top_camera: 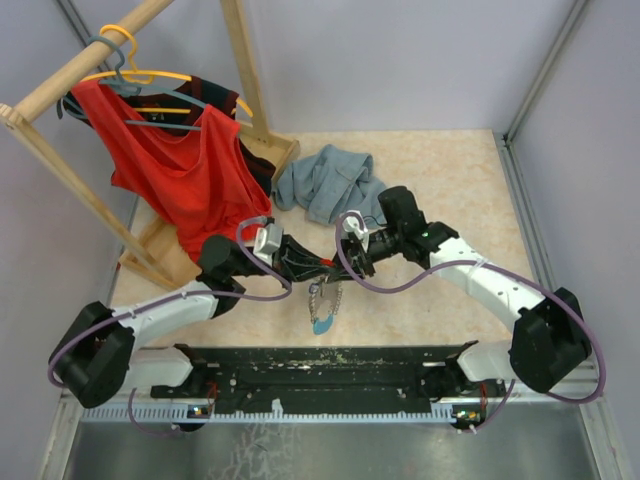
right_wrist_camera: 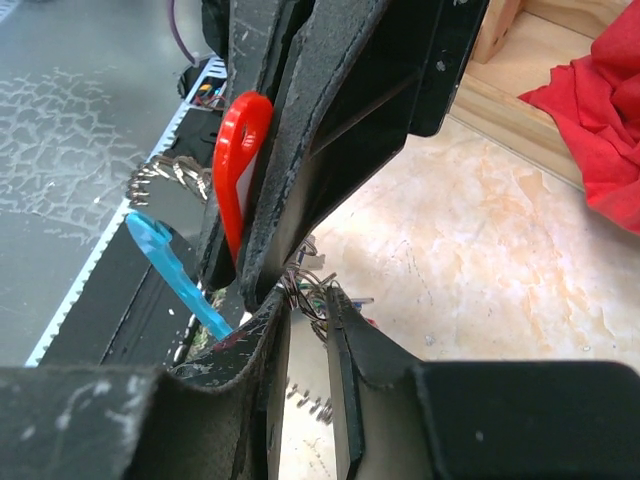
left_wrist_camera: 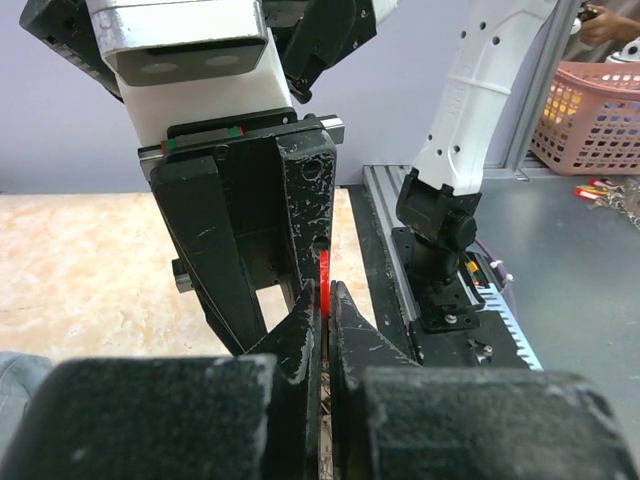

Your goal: Remove the keys from the keyring

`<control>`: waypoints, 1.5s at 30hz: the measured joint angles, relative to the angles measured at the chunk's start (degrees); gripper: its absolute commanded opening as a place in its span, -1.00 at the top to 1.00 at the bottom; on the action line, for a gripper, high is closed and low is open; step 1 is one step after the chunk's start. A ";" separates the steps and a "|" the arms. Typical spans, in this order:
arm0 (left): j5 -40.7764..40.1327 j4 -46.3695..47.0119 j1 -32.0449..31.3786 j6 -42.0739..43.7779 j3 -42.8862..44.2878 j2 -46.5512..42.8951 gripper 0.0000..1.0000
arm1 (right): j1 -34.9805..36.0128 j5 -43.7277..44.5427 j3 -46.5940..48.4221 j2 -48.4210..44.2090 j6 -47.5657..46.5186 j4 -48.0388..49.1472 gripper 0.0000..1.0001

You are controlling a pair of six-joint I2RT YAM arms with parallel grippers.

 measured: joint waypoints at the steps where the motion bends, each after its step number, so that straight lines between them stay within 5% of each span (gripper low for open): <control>1: -0.61 -1.38 -0.42 0.92 0.26 -0.26 1.00 | 0.00 -0.11 0.00 0.00 0.02 -0.02 0.57; 11: -5.68 -12.90 -3.61 8.44 2.19 -3.06 1.00 | -1.44 -1.97 0.00 0.00 0.52 -0.07 0.60; 45: -9.77 -24.61 -3.76 14.73 2.78 -7.69 1.00 | -2.27 0.83 0.20 -1.03 -5.73 -7.23 0.74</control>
